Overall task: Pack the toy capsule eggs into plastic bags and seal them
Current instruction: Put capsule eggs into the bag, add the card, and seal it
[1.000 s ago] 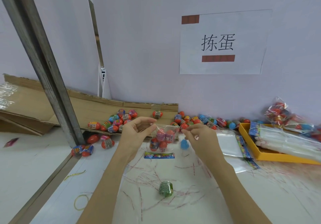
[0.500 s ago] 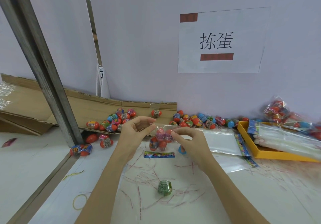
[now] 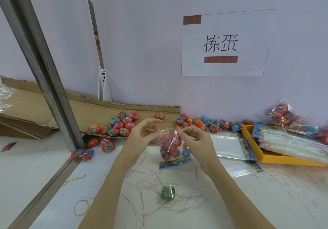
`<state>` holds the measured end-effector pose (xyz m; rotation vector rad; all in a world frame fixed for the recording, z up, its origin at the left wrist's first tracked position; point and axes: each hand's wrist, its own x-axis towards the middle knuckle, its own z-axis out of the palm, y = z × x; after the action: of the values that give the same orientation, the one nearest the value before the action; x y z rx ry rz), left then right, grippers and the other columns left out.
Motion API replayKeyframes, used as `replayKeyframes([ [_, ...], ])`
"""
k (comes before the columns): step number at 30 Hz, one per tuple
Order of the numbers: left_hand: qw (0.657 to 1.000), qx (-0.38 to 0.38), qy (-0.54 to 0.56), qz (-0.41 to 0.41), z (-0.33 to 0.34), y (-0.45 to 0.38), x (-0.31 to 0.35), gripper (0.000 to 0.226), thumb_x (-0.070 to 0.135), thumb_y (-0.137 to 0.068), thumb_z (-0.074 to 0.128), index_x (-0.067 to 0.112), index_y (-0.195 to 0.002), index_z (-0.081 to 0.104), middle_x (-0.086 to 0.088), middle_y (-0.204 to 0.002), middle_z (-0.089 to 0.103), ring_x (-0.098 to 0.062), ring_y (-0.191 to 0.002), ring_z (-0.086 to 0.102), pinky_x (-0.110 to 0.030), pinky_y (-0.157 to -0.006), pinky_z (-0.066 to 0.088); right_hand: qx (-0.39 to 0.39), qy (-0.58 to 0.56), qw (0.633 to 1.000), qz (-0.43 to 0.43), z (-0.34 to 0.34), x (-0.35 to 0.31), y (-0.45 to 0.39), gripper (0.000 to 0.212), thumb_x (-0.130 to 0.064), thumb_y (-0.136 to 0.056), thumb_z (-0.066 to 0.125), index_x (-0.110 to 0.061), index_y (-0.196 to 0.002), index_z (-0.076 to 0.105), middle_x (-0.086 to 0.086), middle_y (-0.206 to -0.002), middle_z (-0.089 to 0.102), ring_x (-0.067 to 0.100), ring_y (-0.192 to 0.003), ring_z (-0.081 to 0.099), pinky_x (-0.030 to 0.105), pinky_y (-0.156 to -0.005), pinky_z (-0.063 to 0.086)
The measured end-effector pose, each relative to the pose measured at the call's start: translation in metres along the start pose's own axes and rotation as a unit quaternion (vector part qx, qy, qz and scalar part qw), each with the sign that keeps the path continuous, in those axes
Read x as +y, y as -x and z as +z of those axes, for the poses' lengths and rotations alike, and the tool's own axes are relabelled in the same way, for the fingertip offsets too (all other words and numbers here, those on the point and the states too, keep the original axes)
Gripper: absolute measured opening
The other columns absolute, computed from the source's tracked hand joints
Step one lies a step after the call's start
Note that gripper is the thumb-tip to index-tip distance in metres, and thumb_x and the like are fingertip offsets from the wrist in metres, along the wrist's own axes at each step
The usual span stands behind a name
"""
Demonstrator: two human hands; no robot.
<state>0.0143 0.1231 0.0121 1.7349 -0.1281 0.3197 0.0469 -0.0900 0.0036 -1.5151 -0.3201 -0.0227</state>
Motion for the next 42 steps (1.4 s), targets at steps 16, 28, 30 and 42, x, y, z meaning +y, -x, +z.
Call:
replayKeyframes([
  [16,0.997,0.069,0.015,-0.017,0.017,-0.001,0.001,0.003,0.024,-0.092,0.080,0.024,-0.093,0.082,0.001,-0.090,0.080,-0.017,-0.086,0.076,-0.025,-0.070,0.061,-0.040,0.065,0.997,-0.008,0.002,-0.008,-0.002,0.011,-0.036,-0.097,0.069,-0.035,-0.104,0.077,-0.016,-0.092,0.077,-0.002,-0.080,0.069,0.013,-0.067,0.054],
  [28,0.990,0.083,0.079,-0.084,0.018,-0.002,0.001,0.011,0.023,-0.097,0.073,0.014,-0.100,0.078,-0.005,-0.096,0.080,-0.025,-0.091,0.077,-0.035,-0.077,0.064,0.017,0.071,0.996,0.042,0.001,0.003,-0.004,0.021,-0.037,-0.095,0.073,-0.019,-0.083,0.076,-0.003,-0.078,0.075,0.004,-0.072,0.070,0.015,-0.061,0.052],
  [30,0.990,0.089,0.066,-0.083,0.017,-0.002,0.000,0.012,0.025,-0.096,0.075,0.014,-0.096,0.079,-0.005,-0.094,0.080,-0.026,-0.093,0.076,-0.039,-0.083,0.064,0.026,0.078,0.996,0.025,0.001,0.004,-0.003,0.027,-0.035,-0.096,0.072,-0.015,-0.078,0.074,0.006,-0.074,0.070,0.004,-0.065,0.063,0.020,-0.065,0.051],
  [42,0.983,0.029,0.137,-0.121,0.011,-0.001,-0.001,0.024,0.025,-0.086,0.083,0.008,-0.102,0.082,-0.014,-0.104,0.080,-0.031,-0.098,0.077,-0.035,-0.086,0.063,0.091,-0.021,0.994,0.048,0.004,-0.001,-0.002,0.030,-0.033,-0.099,0.069,-0.013,-0.078,0.076,0.007,-0.080,0.078,0.019,-0.077,0.076,0.032,-0.069,0.063],
])
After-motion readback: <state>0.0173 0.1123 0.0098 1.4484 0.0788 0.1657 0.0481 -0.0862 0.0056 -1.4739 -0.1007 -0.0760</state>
